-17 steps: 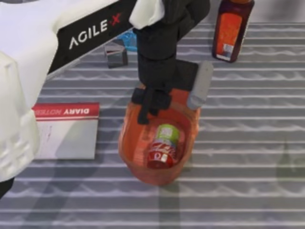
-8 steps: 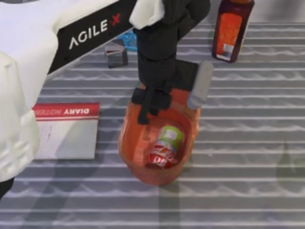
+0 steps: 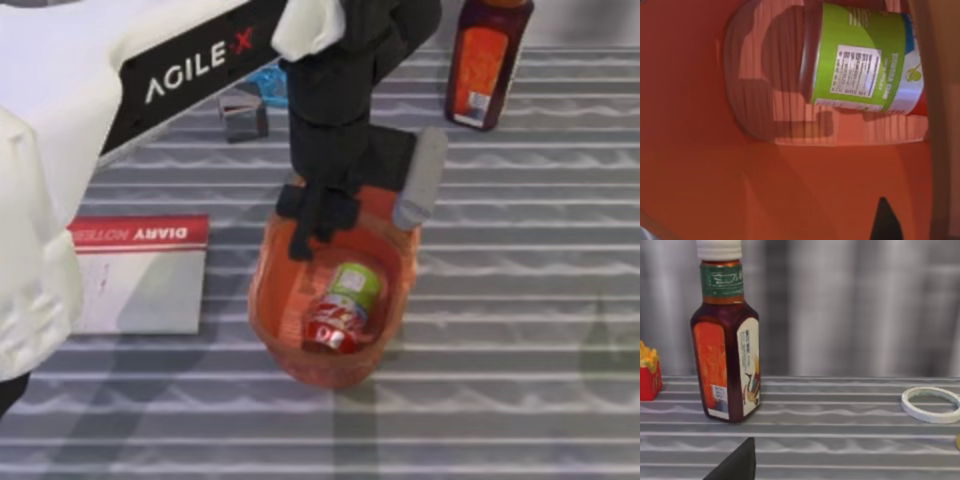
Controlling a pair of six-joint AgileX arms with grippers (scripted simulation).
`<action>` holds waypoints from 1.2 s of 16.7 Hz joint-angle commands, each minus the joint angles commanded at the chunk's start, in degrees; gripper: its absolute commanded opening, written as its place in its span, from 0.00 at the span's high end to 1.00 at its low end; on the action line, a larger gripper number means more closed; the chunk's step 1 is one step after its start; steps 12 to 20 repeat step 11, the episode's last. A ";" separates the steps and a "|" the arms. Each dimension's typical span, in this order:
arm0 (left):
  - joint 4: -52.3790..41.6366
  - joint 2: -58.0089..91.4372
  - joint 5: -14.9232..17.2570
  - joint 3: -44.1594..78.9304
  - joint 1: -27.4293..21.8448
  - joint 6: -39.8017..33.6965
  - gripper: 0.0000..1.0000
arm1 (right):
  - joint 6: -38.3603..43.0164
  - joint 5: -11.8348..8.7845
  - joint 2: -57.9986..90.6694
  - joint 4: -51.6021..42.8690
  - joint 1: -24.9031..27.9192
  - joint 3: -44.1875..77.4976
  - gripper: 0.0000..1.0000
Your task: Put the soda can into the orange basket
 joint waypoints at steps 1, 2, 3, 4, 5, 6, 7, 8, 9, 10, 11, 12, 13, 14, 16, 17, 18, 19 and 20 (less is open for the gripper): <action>0.00 0.06 -0.02 -0.02 0.06 0.07 1.00 | 0.00 0.00 0.00 0.00 0.00 0.00 0.00; -0.20 0.06 -0.04 0.16 0.10 0.12 1.00 | 0.00 0.00 0.00 0.00 0.00 0.00 0.00; -0.99 0.05 -0.12 0.86 0.30 0.29 1.00 | 0.00 0.00 0.00 0.00 0.00 0.00 0.00; -2.24 0.00 -0.18 1.98 0.65 0.53 1.00 | 0.00 0.00 0.00 0.00 0.00 0.00 0.00; -3.79 -0.11 -0.20 3.41 1.10 0.81 1.00 | 0.00 0.00 0.00 0.00 0.00 0.00 0.00; -5.50 -0.27 -0.18 5.01 1.59 1.13 1.00 | 0.00 0.00 0.00 0.00 0.00 0.00 0.00; -7.23 -0.48 -0.14 6.60 2.08 1.48 1.00 | 0.00 0.00 0.00 0.00 0.00 0.00 0.00; -8.83 -0.67 -0.09 8.01 2.52 1.79 1.00 | 0.00 0.00 0.00 0.00 0.00 0.00 0.00; -10.09 -0.83 -0.05 9.12 2.92 1.99 1.00 | 0.00 0.00 0.00 0.00 0.00 0.00 0.00; -10.77 -0.92 -0.03 9.76 3.18 2.07 1.00 | 0.00 0.00 0.00 0.00 0.00 0.00 0.00; -10.89 -0.93 -0.03 9.88 3.23 2.09 1.00 | 0.00 0.00 0.00 0.00 0.00 0.00 0.00; -10.89 -0.93 -0.03 9.88 3.23 2.09 1.00 | 0.00 0.00 0.00 0.00 0.00 0.00 0.00; -10.89 -0.93 -0.03 9.88 3.23 2.09 1.00 | 0.00 0.00 0.00 0.00 0.00 0.00 0.00; -10.89 -0.93 -0.03 9.88 3.23 2.09 1.00 | 0.00 0.00 0.00 0.00 0.00 0.00 0.00; -10.89 -0.93 -0.03 9.88 3.23 2.09 1.00 | 0.00 0.00 0.00 0.00 0.00 0.00 0.00; -10.89 -0.93 -0.03 9.88 3.23 2.09 1.00 | 0.00 0.00 0.00 0.00 0.00 0.00 0.00; -10.89 -0.93 -0.03 9.88 3.23 2.09 1.00 | 0.00 0.00 0.00 0.00 0.00 0.00 0.00; -10.89 -0.93 -0.03 9.88 3.23 2.09 1.00 | 0.00 0.00 0.00 0.00 0.00 0.00 0.00; -10.89 -0.93 -0.03 9.88 3.23 2.09 1.00 | 0.00 0.00 0.00 0.00 0.00 0.00 0.00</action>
